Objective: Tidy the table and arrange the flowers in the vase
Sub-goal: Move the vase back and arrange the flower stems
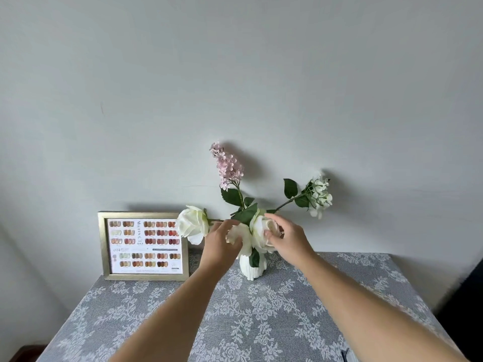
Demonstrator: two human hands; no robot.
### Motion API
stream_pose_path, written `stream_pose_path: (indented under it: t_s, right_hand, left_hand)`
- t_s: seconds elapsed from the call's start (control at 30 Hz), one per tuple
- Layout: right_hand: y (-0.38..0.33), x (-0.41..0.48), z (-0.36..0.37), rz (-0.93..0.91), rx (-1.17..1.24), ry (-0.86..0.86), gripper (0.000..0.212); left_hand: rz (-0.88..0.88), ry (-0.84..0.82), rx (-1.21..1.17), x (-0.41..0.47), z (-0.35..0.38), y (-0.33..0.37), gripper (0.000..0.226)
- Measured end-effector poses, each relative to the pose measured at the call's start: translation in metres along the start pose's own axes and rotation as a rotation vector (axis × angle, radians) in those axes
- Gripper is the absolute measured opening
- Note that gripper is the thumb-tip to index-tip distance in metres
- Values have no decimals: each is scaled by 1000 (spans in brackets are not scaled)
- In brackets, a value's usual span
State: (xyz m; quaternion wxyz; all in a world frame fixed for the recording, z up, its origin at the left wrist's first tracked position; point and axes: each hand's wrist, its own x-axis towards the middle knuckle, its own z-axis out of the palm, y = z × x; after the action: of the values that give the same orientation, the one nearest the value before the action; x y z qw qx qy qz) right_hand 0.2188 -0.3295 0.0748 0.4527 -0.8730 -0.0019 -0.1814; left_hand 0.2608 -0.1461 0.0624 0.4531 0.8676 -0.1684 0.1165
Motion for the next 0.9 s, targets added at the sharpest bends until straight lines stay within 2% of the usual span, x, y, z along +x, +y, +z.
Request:
stream_pose_path:
  t_s: [0.13, 0.23, 0.3, 0.43, 0.5, 0.57, 0.63, 0.77, 0.83, 0.9]
  right_hand:
    - [1, 0, 4, -62, -79, 43, 43]
    - [0, 0, -2, -83, -81, 44, 42]
    - [-1, 1, -5, -87, -81, 40, 41]
    - [-3, 3, -8, -90, -75, 41, 40]
    - [-2, 4, -7, -102, -78, 50, 38]
    - [0, 5, -7, -113, -86, 55, 36]
    - [1, 5, -5, -111, -95, 61, 34]
    - [4, 5, -4, -89, -66, 60, 33]
    - [4, 6, -4, -70, -42, 50, 33]
    - [2, 6, -4, -58, -14, 39, 33]
  left_hand:
    - [-4, -9, 7, 0, -2, -3, 32]
    - [42, 11, 181, 2, -12, -3, 39]
    - [45, 69, 298, 6, -24, -3, 43]
    - [5, 278, 324, 22, -57, -15, 52]
    - [-100, 273, 341, 31, -70, -27, 62]
    - [-252, 162, 266, 40, -77, -34, 72]
    - [-392, 73, 83, 49, -78, -38, 78]
    - [-524, -7, -190, 56, -71, -40, 70]
    - [-566, 24, -279, 56, -66, -39, 58]
    - [-552, 121, -256, 57, -62, -36, 46]
